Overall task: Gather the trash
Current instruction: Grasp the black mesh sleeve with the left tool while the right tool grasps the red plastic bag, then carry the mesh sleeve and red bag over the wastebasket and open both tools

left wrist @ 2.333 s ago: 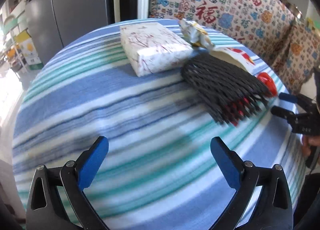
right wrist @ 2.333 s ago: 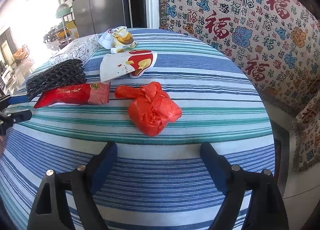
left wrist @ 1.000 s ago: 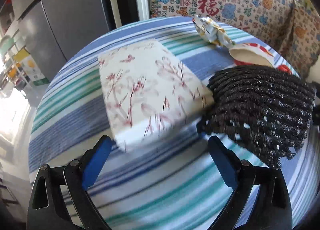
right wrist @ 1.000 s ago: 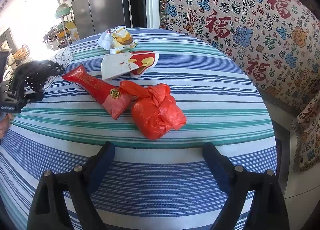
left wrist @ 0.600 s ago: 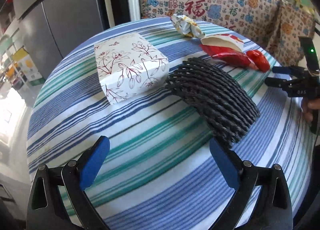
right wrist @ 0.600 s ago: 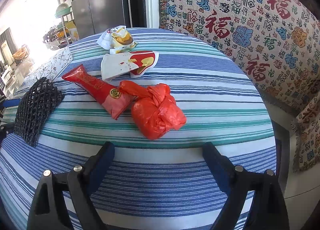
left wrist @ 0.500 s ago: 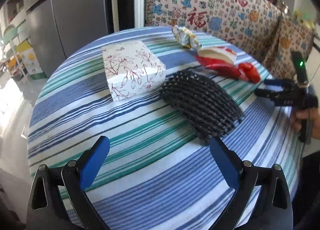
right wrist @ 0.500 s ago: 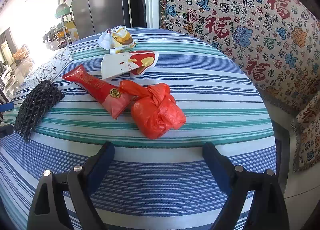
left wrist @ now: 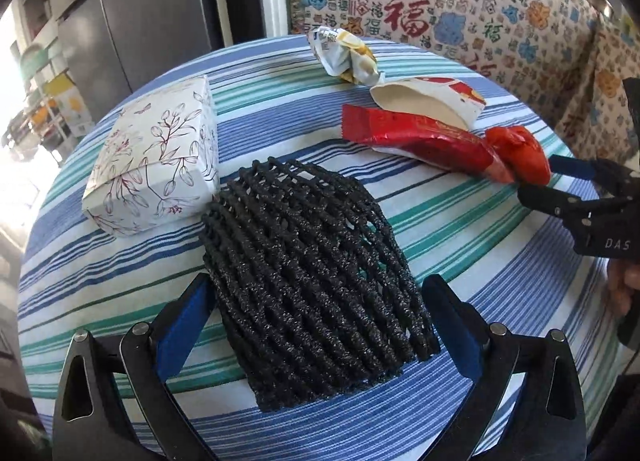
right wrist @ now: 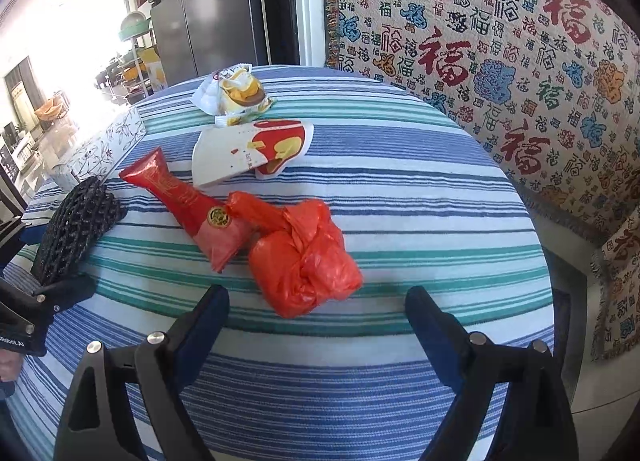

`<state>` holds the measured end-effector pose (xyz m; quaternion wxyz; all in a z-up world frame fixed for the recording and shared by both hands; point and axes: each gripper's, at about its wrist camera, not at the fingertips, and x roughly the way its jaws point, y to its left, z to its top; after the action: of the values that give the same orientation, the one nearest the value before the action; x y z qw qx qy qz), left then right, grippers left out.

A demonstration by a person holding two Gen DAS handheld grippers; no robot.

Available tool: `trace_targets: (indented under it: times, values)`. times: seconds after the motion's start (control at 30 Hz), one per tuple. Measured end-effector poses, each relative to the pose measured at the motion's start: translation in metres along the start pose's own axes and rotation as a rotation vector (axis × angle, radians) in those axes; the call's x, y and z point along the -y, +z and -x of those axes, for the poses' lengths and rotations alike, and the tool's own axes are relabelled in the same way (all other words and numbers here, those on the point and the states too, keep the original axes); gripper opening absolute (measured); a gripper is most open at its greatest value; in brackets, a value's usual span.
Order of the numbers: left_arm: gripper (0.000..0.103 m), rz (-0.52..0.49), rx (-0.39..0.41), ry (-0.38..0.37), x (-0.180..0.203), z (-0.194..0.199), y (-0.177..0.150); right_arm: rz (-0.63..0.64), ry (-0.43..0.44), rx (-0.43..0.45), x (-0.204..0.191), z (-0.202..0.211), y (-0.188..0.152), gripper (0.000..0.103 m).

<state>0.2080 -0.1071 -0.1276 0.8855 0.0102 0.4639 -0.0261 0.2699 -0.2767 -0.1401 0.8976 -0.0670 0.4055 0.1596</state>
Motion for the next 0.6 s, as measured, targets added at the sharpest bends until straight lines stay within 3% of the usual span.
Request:
trace_targets:
  times: [0.07, 0.13, 0.17, 0.3, 0.47, 0.6]
  values:
    - [0.099, -0.003, 0.004, 0.0, -0.001, 0.0, -0.001, 0.01, 0.025, 0.023, -0.004, -0.001, 0.007, 0.088]
    - [0.088, -0.018, 0.019, -0.006, -0.004, 0.004, -0.003, 0.015, 0.06, 0.018, -0.007, -0.002, 0.009, 0.053]
    - [0.076, -0.027, 0.024, -0.012, -0.004, 0.006, -0.003, 0.021, 0.045, 0.011, -0.01, -0.003, 0.009, 0.037]
    - [0.018, -0.066, 0.048, -0.037, -0.007, 0.015, -0.007, 0.022, 0.028, 0.001, -0.015, 0.002, 0.005, 0.036]
    - [0.015, -0.04, 0.067, -0.115, -0.019, 0.03, -0.023, -0.024, 0.024, -0.014, -0.013, 0.027, -0.015, 0.036]
    - [0.015, -0.048, 0.091, -0.175, -0.015, 0.055, -0.034, -0.057, 0.03, 0.031, -0.006, 0.073, -0.037, 0.036]
